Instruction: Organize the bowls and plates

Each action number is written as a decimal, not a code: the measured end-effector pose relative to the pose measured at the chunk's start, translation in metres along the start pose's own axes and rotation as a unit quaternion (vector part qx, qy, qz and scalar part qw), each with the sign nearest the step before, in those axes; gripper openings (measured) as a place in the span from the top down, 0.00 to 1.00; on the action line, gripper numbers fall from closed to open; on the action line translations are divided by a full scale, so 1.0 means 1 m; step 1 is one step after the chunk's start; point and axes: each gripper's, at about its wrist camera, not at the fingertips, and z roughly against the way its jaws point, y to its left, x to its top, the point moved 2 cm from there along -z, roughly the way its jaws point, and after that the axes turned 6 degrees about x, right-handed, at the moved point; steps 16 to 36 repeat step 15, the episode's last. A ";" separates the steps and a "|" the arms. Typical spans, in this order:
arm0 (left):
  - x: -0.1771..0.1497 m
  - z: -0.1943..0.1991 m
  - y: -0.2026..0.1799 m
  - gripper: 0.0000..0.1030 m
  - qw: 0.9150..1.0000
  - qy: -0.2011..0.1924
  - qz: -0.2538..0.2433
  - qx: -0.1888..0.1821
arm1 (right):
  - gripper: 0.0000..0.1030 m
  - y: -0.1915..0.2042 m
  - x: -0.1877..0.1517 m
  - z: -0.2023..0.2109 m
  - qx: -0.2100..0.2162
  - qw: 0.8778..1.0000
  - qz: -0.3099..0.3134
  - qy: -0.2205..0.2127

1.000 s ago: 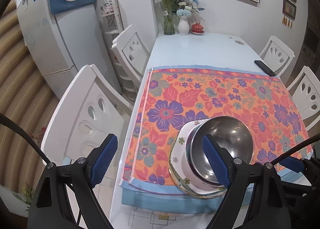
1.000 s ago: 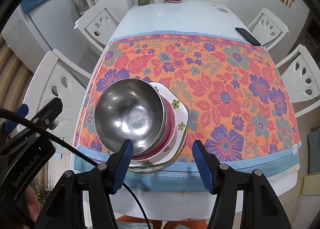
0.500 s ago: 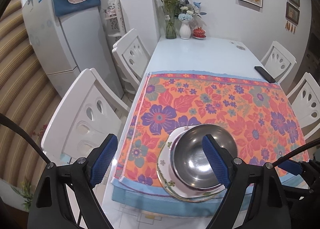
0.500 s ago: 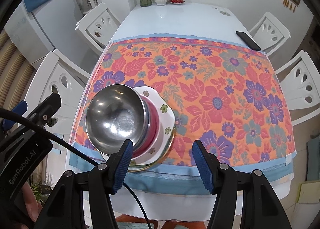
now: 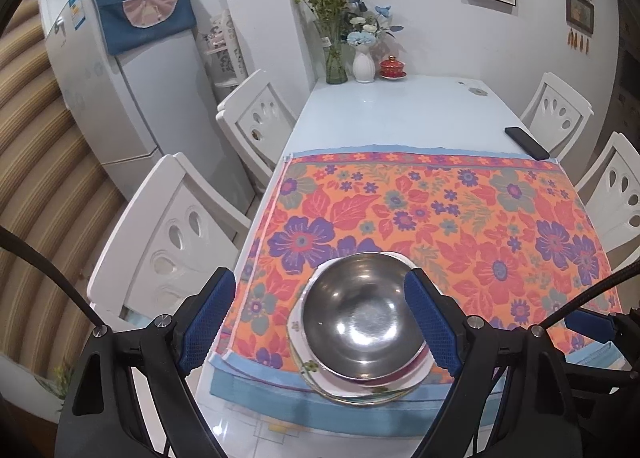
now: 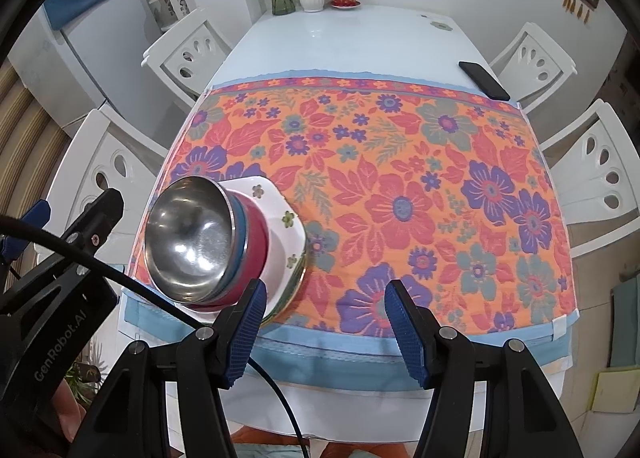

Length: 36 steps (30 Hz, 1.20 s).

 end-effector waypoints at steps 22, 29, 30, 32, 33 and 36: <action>-0.003 -0.001 -0.063 0.17 0.999 0.019 -0.025 -0.028 | 0.42 -0.055 0.000 0.000 -0.001 1.000 -0.010 0.011; -0.003 -0.001 -0.063 0.17 0.999 0.019 -0.025 -0.028 | 0.42 -0.055 0.000 0.000 -0.001 1.000 -0.010 0.011; -0.003 -0.001 -0.063 0.17 0.999 0.019 -0.025 -0.028 | 0.42 -0.055 0.000 0.000 -0.001 1.000 -0.010 0.011; -0.003 -0.001 -0.063 0.17 0.999 0.019 -0.025 -0.028 | 0.42 -0.055 0.000 0.000 -0.001 1.000 -0.010 0.011; -0.003 -0.001 -0.063 0.17 0.999 0.019 -0.025 -0.028 | 0.42 -0.055 0.000 0.000 -0.001 1.000 -0.010 0.011; -0.003 -0.001 -0.063 0.17 0.999 0.019 -0.025 -0.028 | 0.42 -0.055 0.000 0.000 -0.001 1.000 -0.010 0.011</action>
